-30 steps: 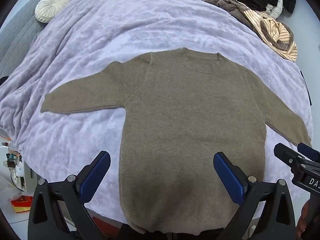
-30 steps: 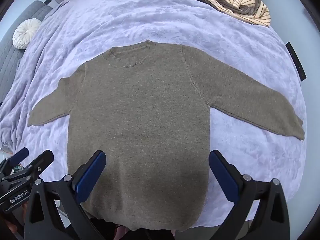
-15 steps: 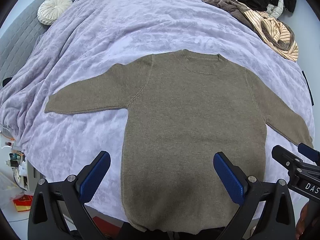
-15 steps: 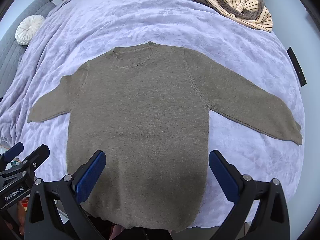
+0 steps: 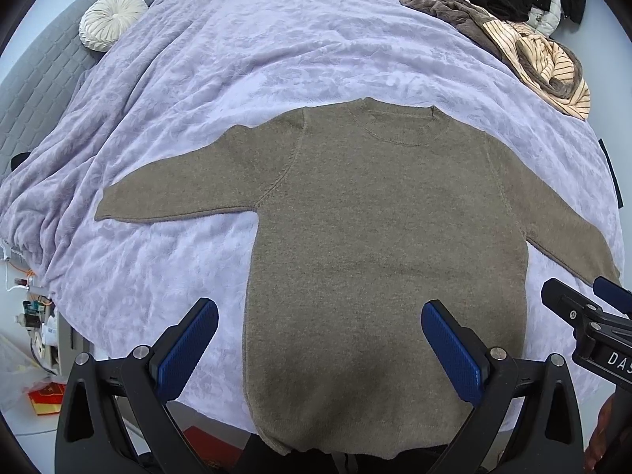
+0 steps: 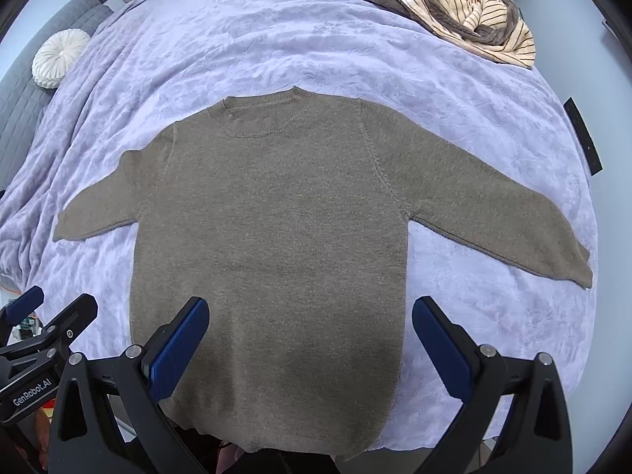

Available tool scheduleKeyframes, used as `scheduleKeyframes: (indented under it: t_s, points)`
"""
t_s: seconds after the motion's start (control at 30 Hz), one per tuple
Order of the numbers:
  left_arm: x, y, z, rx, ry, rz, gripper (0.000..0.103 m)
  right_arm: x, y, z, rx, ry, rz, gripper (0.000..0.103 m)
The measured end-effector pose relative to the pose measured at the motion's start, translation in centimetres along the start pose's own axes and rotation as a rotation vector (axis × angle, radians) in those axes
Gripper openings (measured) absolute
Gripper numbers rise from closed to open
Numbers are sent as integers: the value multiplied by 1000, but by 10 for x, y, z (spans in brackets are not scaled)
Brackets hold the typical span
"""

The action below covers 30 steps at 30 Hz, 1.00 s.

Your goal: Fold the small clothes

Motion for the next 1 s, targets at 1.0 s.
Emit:
scheduleKeyframes:
  t_s: [1.0]
  points:
    - [3, 1, 0, 7, 22, -6, 103, 3, 2, 1, 9, -11, -11, 102]
Point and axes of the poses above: each gripper's, at about its wrist camera, not at the fingertips, and x roughly against the way its jaws point, z to its left, y to its top, the point moved 9 cm from there along -x, roughly the way its jaws point, and after that the axes turned 15 degrees about -y, right-handed, at the moved point
